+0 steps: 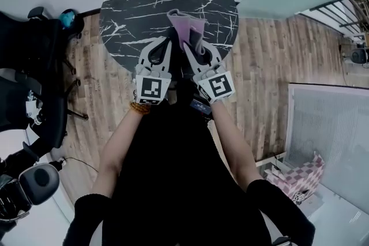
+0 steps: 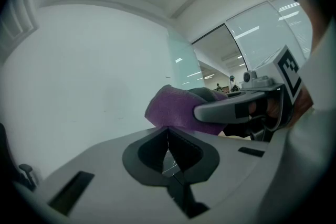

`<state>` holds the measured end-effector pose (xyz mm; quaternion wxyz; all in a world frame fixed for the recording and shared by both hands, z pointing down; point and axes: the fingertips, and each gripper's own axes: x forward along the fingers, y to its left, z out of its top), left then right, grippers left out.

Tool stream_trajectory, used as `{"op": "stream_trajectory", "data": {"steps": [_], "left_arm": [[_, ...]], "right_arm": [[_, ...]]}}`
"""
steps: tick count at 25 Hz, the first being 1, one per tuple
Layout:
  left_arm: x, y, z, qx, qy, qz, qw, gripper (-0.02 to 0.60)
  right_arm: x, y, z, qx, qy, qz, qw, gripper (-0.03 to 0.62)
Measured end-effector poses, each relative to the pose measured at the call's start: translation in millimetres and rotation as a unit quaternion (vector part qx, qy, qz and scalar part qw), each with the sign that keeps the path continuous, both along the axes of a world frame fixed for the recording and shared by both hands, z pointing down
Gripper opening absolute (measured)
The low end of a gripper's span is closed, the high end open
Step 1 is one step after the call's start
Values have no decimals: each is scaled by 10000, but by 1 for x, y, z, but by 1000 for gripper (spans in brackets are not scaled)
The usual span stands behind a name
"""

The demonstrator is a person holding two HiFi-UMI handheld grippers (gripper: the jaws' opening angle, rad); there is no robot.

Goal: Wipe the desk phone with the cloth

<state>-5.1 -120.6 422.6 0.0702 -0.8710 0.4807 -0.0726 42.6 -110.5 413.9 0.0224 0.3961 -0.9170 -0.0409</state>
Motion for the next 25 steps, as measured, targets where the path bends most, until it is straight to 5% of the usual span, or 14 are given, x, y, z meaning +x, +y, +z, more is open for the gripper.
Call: {"op": "stream_trajectory", "data": {"steps": [25], "left_arm": [[-19,9,4,-105,-5,-69,9999,14]], "right_arm": [[-5,13,14,-345,-346,151,9987,54]]}}
